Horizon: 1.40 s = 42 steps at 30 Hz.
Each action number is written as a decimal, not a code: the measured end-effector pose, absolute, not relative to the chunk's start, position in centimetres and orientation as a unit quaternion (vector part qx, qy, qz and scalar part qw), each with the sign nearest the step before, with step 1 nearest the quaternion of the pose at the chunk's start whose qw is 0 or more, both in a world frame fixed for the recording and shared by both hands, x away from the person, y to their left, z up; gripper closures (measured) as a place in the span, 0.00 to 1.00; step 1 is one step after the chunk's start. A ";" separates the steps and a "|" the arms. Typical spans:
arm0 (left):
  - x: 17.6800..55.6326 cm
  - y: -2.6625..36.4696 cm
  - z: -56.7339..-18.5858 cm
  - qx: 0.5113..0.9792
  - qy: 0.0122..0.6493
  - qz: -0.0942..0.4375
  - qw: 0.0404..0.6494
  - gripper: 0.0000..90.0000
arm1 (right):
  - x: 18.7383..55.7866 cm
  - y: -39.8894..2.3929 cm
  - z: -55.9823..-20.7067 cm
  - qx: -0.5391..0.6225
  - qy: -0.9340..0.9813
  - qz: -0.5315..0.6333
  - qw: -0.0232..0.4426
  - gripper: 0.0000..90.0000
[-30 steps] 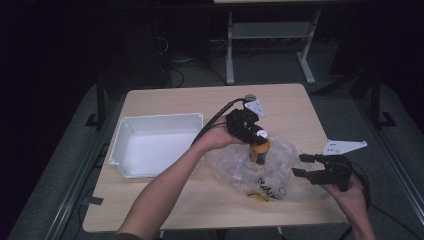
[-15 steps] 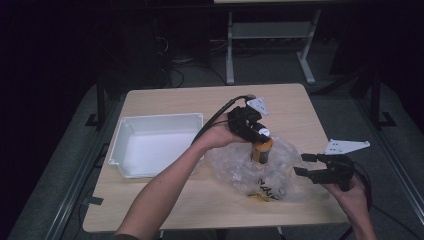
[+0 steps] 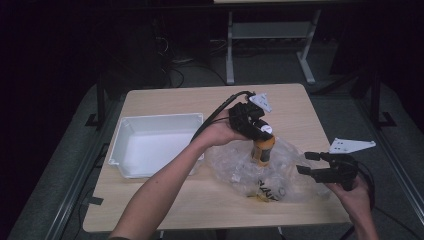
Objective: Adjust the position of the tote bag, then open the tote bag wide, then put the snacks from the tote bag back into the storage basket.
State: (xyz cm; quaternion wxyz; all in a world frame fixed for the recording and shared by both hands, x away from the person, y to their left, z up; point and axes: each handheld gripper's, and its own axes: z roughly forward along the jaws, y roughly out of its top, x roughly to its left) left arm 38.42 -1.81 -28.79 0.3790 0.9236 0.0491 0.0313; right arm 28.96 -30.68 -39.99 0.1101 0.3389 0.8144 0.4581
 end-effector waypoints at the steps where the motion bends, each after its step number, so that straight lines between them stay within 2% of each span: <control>1: 38.4 -1.7 -28.6 0.924 0.046 0.034 0.379 0.65 | 29.0 -30.7 -40.0 0.339 0.815 0.458 0.110 0.39; 21: 37.6 -0.7 -24.4 0.916 0.050 0.057 0.394 0.65 | 28.6 -31.0 -40.1 0.347 0.811 0.457 0.115 0.39; 42: 36.0 2.9 -20.8 0.914 0.054 0.073 0.396 0.65 | 28.7 -30.7 -40.1 0.346 0.812 0.455 0.115 0.39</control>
